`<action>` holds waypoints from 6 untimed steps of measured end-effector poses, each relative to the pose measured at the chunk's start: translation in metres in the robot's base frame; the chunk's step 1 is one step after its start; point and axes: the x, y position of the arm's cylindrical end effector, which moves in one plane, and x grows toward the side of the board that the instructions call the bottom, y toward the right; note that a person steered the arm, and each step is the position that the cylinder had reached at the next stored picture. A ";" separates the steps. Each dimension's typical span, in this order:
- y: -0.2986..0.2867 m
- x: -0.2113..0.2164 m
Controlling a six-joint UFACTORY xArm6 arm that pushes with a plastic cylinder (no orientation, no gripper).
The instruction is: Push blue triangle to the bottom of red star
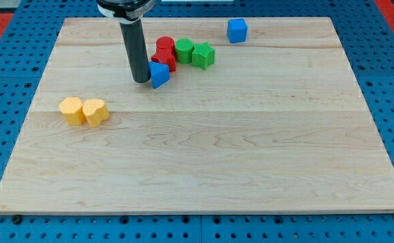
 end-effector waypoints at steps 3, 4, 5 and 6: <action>0.001 -0.007; -0.018 -0.007; -0.054 -0.045; -0.022 -0.117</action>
